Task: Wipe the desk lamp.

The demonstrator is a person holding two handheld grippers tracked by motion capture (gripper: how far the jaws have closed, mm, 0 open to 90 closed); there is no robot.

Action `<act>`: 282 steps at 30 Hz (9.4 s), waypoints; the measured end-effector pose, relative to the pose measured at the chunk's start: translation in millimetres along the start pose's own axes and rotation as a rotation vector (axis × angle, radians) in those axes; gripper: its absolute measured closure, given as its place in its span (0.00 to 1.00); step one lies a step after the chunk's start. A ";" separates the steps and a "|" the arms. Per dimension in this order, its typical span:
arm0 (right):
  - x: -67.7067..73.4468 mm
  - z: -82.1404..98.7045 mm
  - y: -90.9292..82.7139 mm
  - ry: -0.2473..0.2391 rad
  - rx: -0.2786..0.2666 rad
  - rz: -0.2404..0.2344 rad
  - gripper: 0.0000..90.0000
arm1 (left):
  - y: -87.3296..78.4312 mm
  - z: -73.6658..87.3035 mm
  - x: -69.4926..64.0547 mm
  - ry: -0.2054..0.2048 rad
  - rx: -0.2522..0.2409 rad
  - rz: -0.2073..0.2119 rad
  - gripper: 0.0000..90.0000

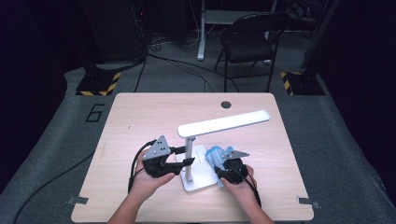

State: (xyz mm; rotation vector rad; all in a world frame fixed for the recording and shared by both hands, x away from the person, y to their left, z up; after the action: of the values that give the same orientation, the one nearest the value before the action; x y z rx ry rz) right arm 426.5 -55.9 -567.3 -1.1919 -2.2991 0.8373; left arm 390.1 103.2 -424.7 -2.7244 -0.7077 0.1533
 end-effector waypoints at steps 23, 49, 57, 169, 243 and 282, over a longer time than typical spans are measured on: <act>14.6 32.3 -33.3 -0.023 0.044 -0.067 0.69 | -1.0 0.6 0.4 0.003 0.008 0.006 0.58; -1.2 7.9 -5.4 0.000 0.005 -0.024 0.70 | -1.0 1.1 0.3 -0.009 0.006 0.023 0.58; -6.7 -4.8 7.7 -0.001 -0.001 -0.012 0.70 | -0.3 0.8 0.6 -0.011 -0.002 0.022 0.58; 3.5 -1.8 -10.9 -0.043 -0.053 -0.048 0.68 | 24.8 -8.2 28.7 -0.040 -0.034 -0.059 0.58; 45.6 9.3 -1.6 -0.171 -0.050 -0.068 0.76 | 22.9 -6.6 31.6 -0.061 -0.031 -0.030 0.57; 38.4 6.8 0.7 -0.117 -0.075 -0.001 0.75 | 24.4 -6.5 32.1 -0.067 -0.033 -0.033 0.57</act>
State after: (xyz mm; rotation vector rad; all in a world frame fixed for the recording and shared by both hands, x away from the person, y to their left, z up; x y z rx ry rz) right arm 401.9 -25.7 -569.4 -1.2025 -2.4445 0.8484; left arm 430.3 97.0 -427.4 -2.7484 -0.7795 0.2283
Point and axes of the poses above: each handheld gripper's, and its own axes: y roughly forward along the jaws, z roughly out of its underside, x roughly to its left, the point moved 9 cm from there along y, roughly forward along the jaws, and after that the axes turned 3 degrees about -x, right-handed, at the moved point
